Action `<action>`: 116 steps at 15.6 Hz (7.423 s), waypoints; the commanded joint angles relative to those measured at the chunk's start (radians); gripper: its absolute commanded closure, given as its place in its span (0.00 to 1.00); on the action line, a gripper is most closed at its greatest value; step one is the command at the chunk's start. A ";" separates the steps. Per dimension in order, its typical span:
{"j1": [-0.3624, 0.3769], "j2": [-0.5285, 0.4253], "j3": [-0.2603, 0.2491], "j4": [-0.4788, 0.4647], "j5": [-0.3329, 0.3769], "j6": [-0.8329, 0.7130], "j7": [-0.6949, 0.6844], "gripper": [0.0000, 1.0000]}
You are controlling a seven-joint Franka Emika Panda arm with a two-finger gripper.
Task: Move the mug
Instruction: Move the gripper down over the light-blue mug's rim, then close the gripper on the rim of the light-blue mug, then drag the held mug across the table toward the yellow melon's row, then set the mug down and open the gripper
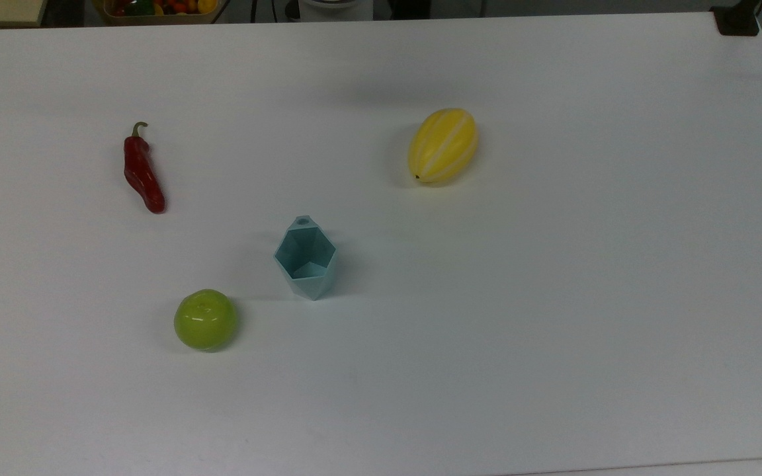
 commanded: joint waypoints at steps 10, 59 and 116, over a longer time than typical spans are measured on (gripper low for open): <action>0.010 -0.012 -0.009 -0.019 0.003 0.021 -0.034 0.00; 0.047 0.500 0.000 -0.165 -0.138 0.739 0.073 0.46; -0.022 -0.081 -0.070 -0.872 -0.119 0.592 -0.235 0.57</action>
